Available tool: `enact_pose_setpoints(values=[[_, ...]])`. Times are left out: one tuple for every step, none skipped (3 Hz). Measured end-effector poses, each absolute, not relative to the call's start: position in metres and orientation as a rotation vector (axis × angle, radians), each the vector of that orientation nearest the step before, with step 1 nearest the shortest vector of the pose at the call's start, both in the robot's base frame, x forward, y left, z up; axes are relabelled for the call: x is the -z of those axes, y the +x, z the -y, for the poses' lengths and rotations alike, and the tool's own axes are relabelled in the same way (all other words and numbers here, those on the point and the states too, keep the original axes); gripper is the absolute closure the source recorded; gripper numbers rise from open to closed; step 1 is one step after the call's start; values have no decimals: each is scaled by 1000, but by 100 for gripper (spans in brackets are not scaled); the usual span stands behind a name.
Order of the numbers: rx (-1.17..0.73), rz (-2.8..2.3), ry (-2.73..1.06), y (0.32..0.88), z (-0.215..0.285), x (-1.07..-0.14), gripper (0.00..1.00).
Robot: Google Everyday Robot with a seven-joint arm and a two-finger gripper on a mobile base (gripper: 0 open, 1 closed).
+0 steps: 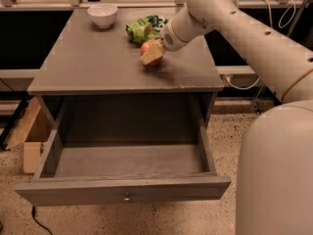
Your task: Pick apple from top drawer and place on counter
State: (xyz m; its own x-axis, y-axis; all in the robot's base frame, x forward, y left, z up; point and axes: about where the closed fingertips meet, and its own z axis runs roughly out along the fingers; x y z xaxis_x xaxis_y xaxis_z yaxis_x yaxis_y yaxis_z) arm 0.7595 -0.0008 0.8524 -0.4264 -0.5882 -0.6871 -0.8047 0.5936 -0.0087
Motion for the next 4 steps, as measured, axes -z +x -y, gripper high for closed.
enact_pose_setpoints(values=[[-415,-2207,-1078,766,2,-842,37],[-407,-2219,-1061,765,7,-840,14],[-400,-2211,-1039,756,18,-843,0],[-385,-2170,-997,733,41,-857,0]])
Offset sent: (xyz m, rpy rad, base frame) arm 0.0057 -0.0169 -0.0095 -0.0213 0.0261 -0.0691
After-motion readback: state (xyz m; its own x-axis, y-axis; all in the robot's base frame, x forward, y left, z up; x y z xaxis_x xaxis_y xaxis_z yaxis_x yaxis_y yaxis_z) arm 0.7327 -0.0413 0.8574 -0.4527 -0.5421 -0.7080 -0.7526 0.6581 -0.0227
